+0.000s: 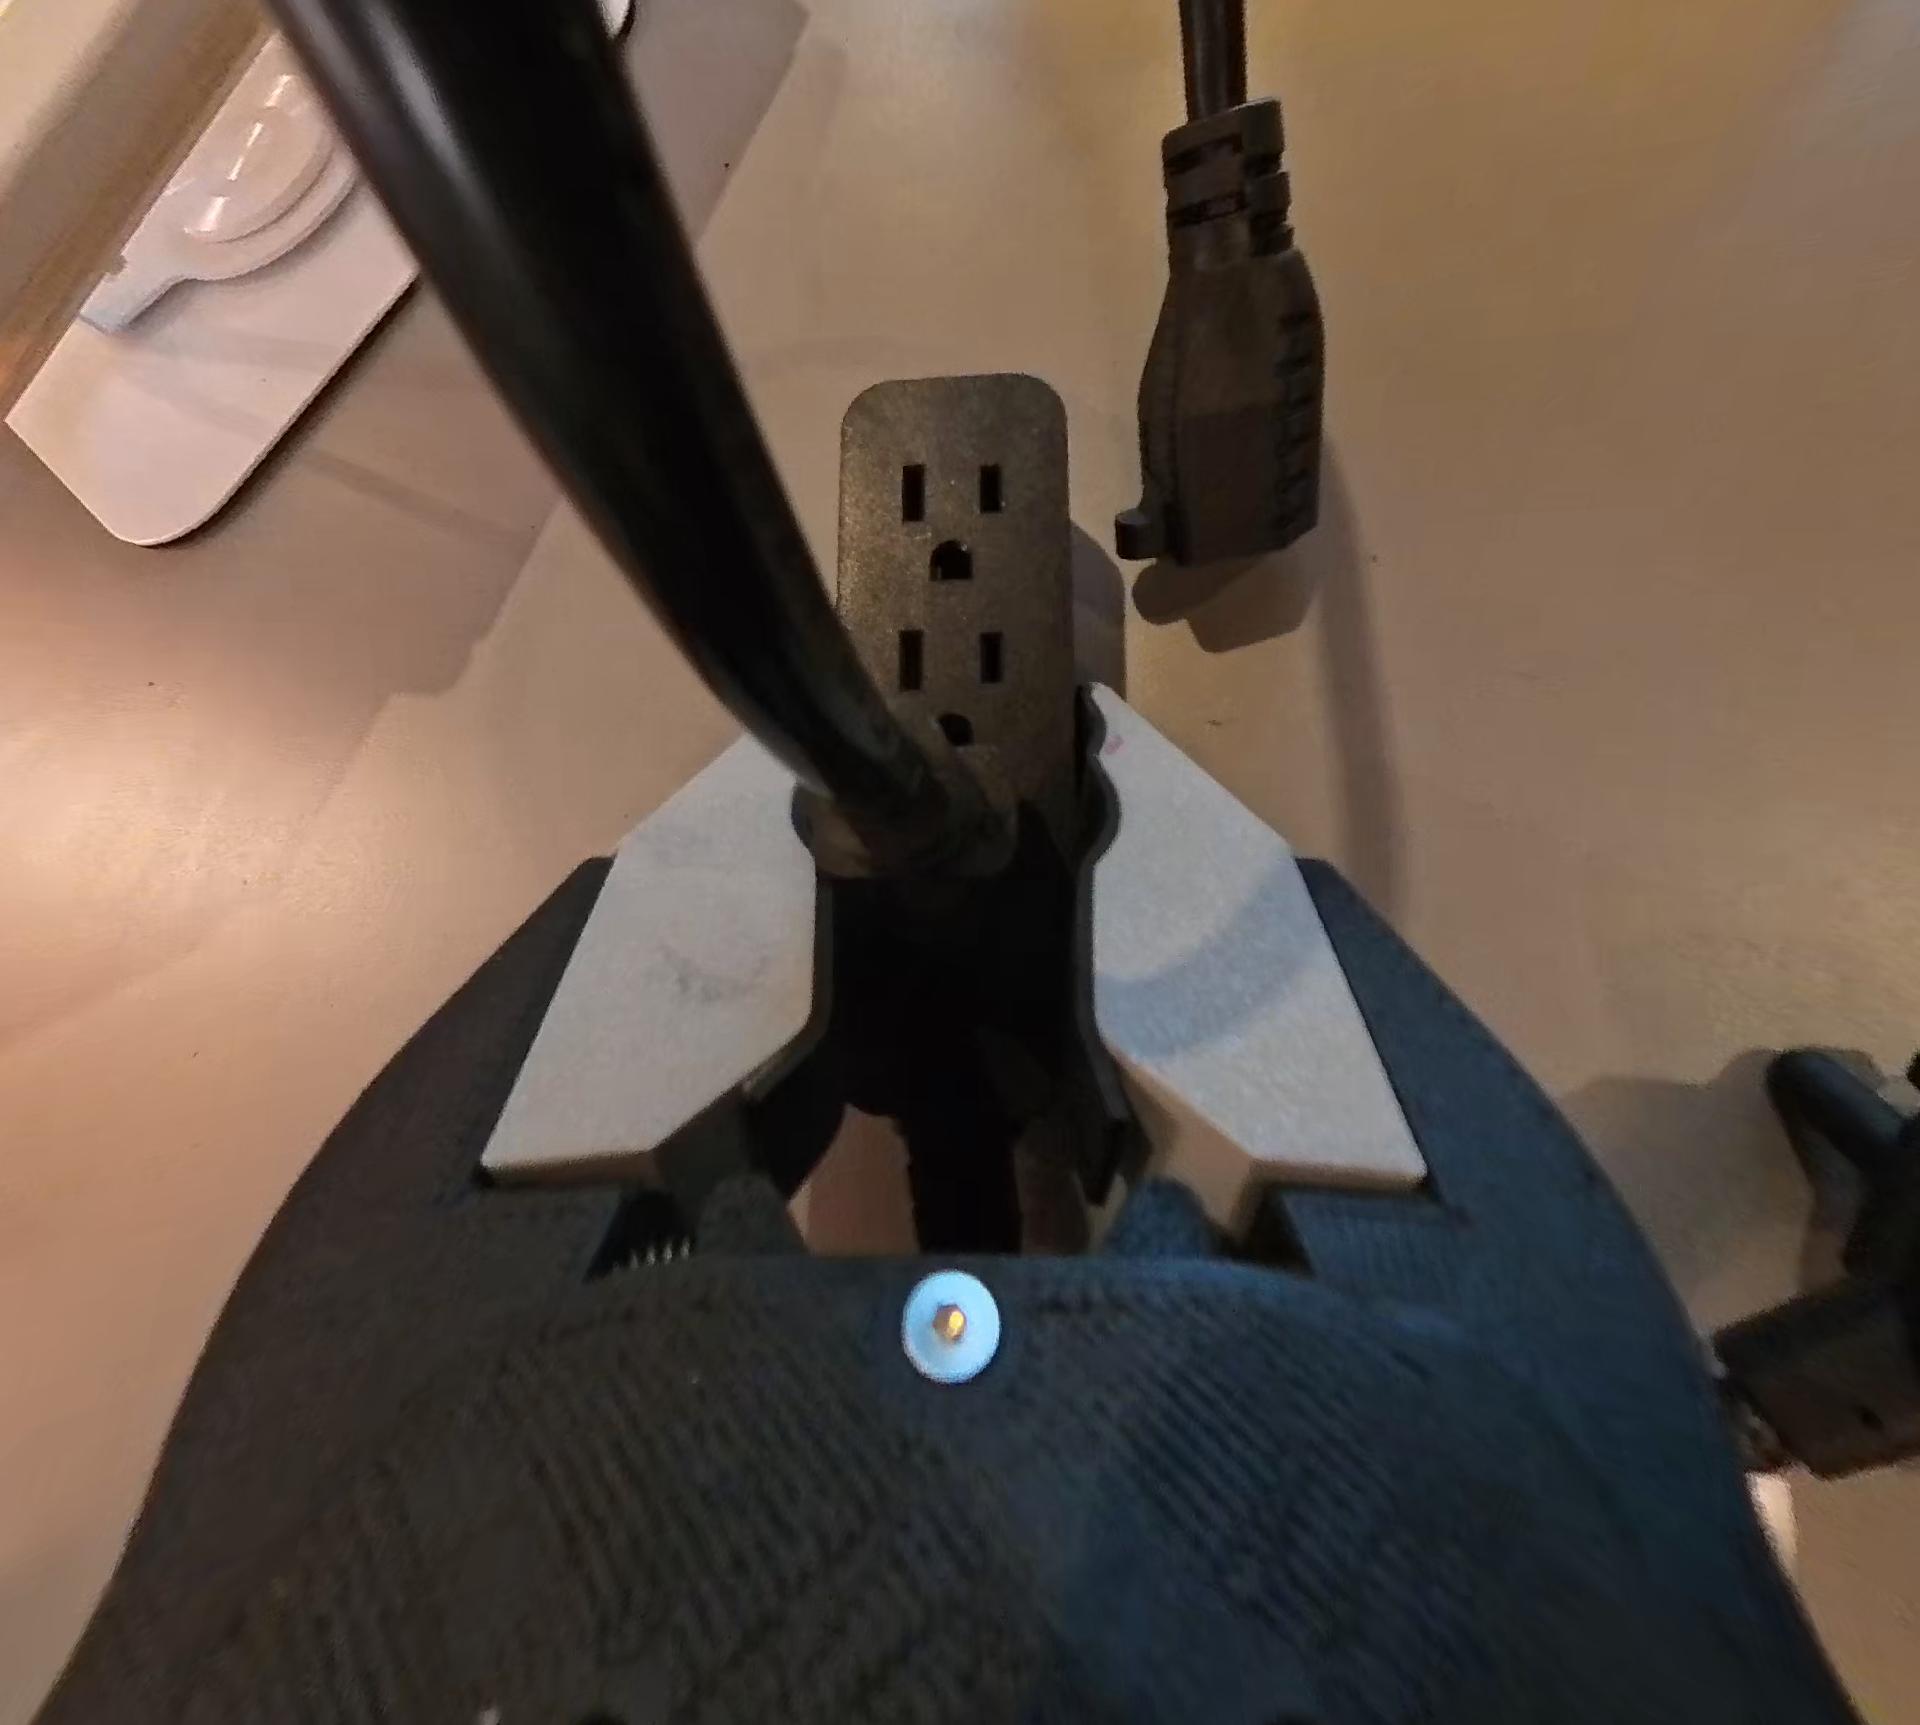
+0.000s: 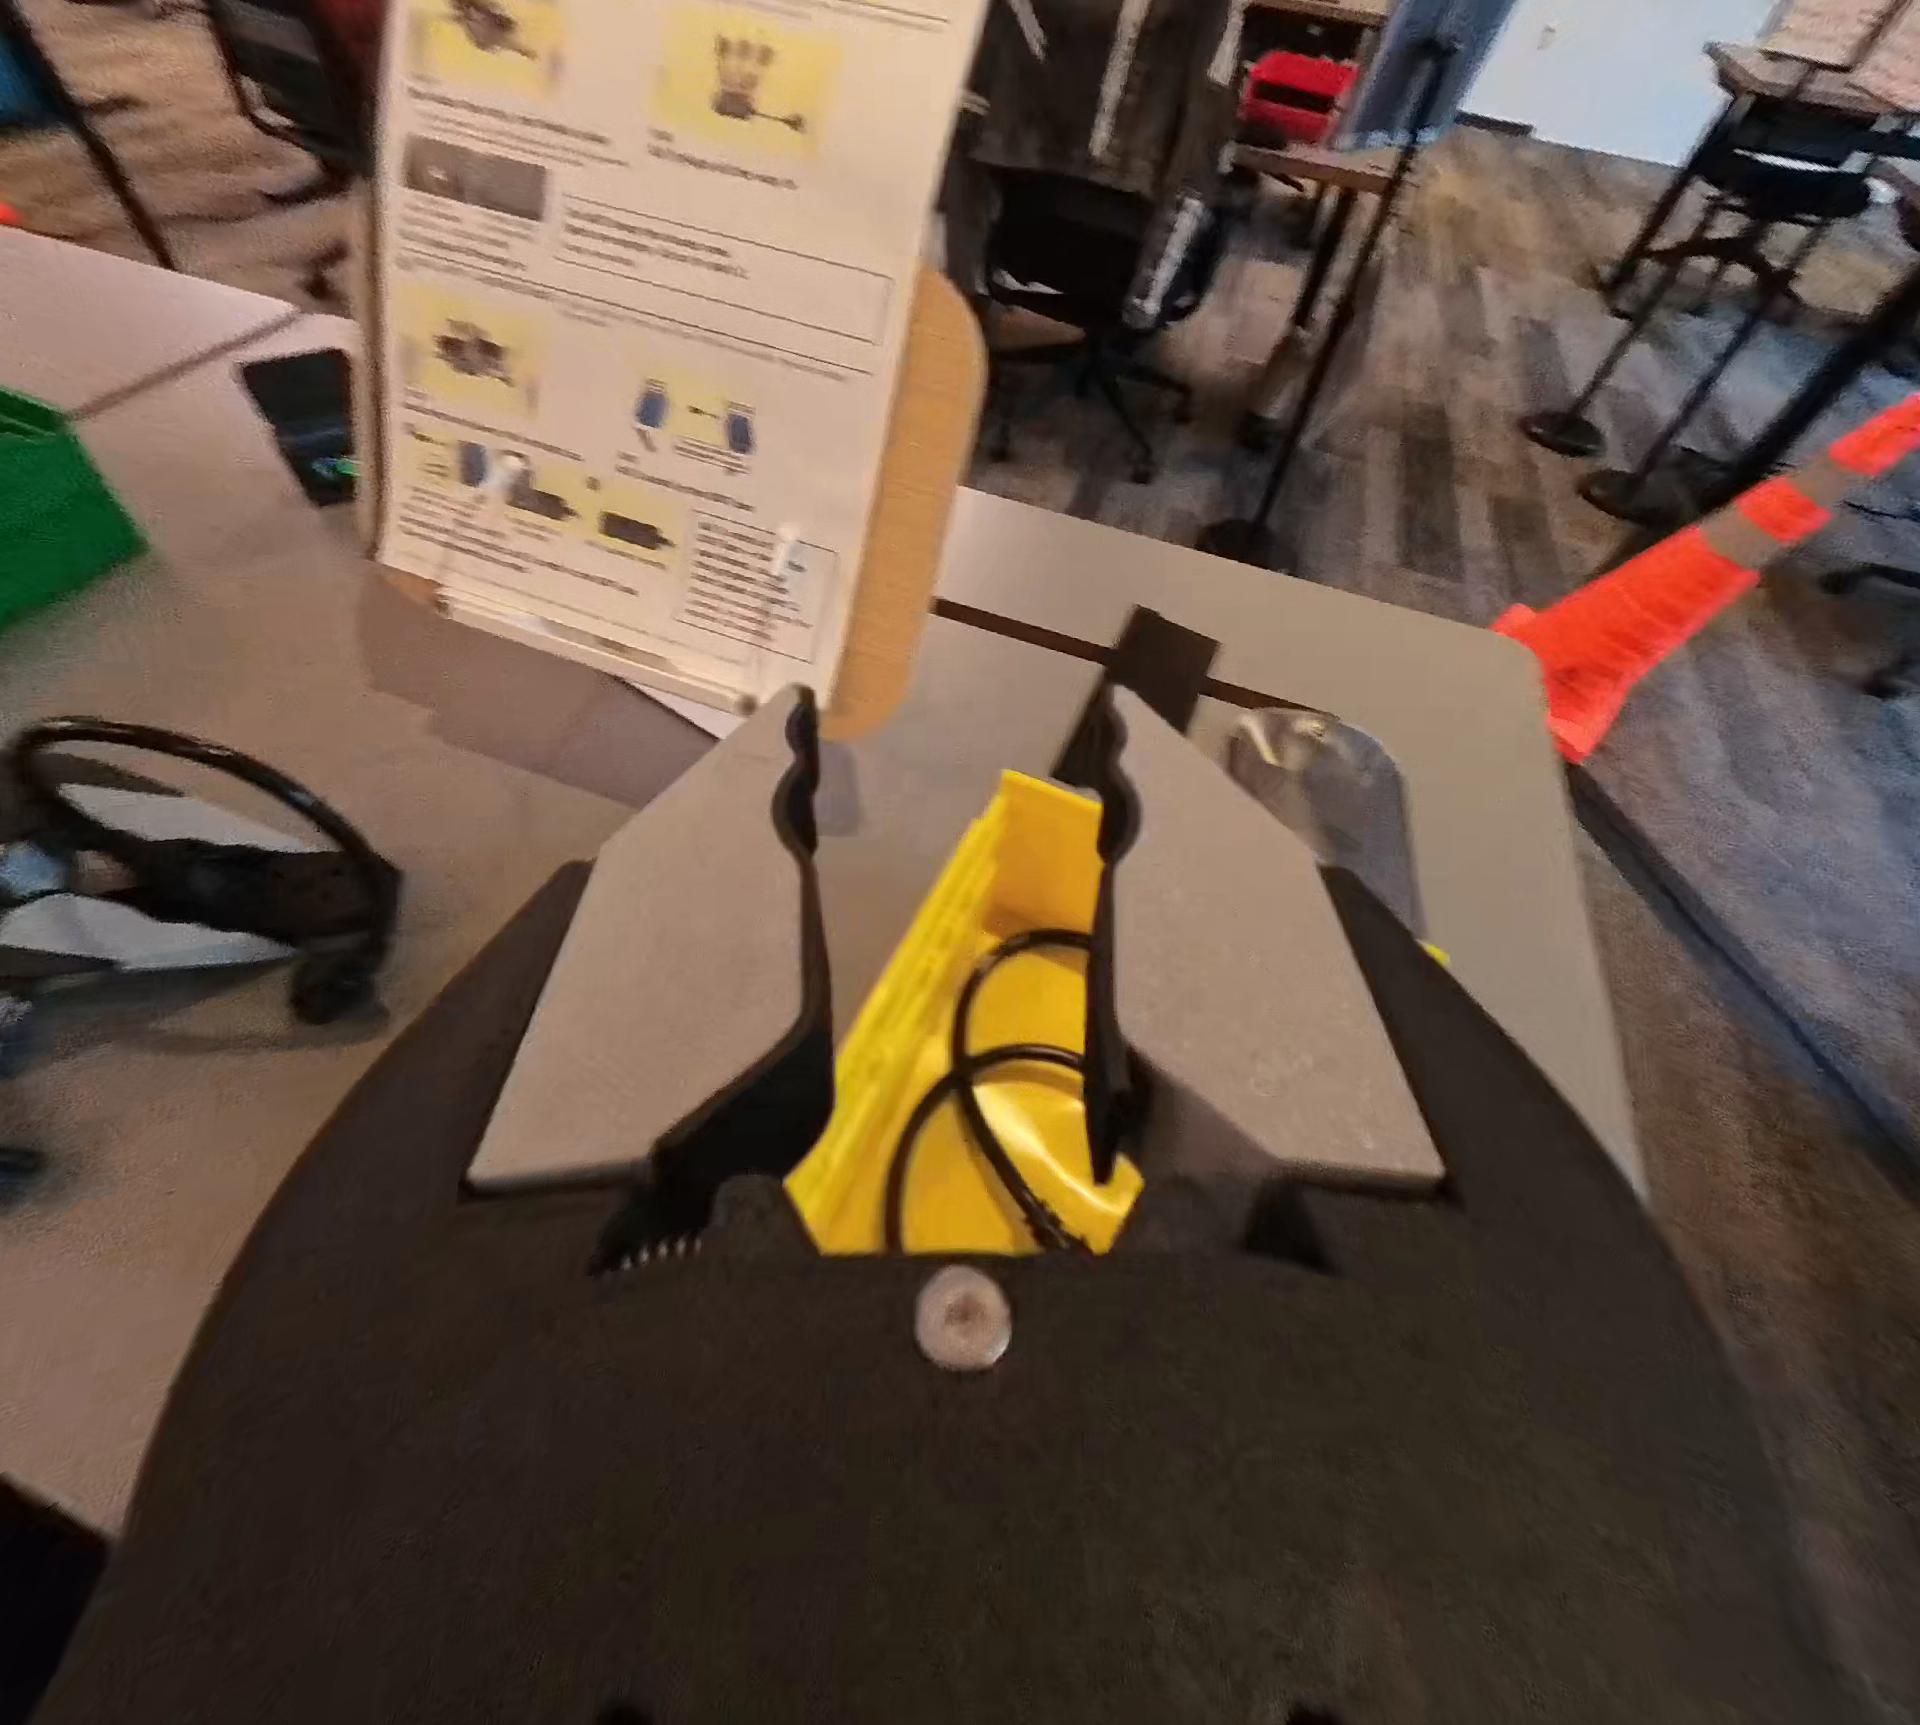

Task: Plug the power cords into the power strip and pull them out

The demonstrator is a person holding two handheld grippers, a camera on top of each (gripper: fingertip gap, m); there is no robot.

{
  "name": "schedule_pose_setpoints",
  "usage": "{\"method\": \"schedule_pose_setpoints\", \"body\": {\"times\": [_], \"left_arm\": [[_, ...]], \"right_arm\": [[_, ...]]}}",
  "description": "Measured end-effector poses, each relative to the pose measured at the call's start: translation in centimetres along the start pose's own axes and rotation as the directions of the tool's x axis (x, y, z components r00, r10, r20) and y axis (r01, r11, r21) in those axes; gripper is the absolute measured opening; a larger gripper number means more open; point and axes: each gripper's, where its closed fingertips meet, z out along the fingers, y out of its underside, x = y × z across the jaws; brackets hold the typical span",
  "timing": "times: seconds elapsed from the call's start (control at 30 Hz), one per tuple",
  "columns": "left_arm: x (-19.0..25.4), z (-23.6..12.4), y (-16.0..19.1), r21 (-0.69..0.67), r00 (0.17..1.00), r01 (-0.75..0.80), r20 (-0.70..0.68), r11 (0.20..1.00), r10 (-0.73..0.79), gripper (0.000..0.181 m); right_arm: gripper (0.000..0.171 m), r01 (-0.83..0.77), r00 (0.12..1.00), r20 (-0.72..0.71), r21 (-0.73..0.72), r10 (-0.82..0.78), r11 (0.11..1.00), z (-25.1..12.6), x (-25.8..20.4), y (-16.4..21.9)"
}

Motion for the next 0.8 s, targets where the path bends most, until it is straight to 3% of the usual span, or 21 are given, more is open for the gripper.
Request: {"method": "schedule_pose_setpoints", "body": {"times": [0.2,0.33,0.47,0.53,0.67,0.7,0.77,0.8], "left_arm": [[0.0,-0.1,-0.2,0.014,1.0,0.006,-0.004,1.0,-0.006,0.042],[-0.2,-0.2,-0.1,0.017,1.0,0.03,-0.009,0.999,-0.03,0.042],[-0.3,-0.1,0.1,0.009,1.0,0.027,-0.007,1.0,-0.027,0.042],[-0.3,-0.2,0.2,0.006,1.0,0.02,0.003,1.0,-0.02,0.043],[-0.5,-0.4,0.5,0.0,1.0,0.007,0.025,1.0,-0.007,0.042],[-0.6,-0.4,0.6,-0.001,1.0,0.009,0.027,1.0,-0.009,0.043],[-0.5,-0.4,0.5,-0.002,1.0,0.009,0.022,1.0,-0.009,0.043],[-0.4,-0.4,0.5,-0.001,1.0,0.008,0.021,1.0,-0.008,0.043]], "right_arm": [[0.089,0.002,0.954,0.299,0.105,-0.034,0.995,3.9,-11.4,-0.1],[0.096,-0.033,0.856,0.514,0.168,-0.059,0.985,8.0,-20.4,1.3],[0.095,-0.05,0.826,0.557,0.229,-0.089,0.972,12.9,-25.4,3.4],[0.084,-0.068,0.854,0.509,0.319,-0.11,0.945,14.6,-25.2,3.5],[0.08,-0.155,0.909,0.414,0.42,-0.037,0.894,16.9,-20.7,6.0],[0.068,-0.204,0.909,0.417,0.419,0.012,0.885,17.1,-19.4,6.5],[0.076,-0.315,0.869,0.488,0.422,0.08,0.85,16.2,-17.8,5.9],[0.069,-0.32,0.874,0.48,0.448,0.077,0.835,15.9,-16.9,6.0]]}}
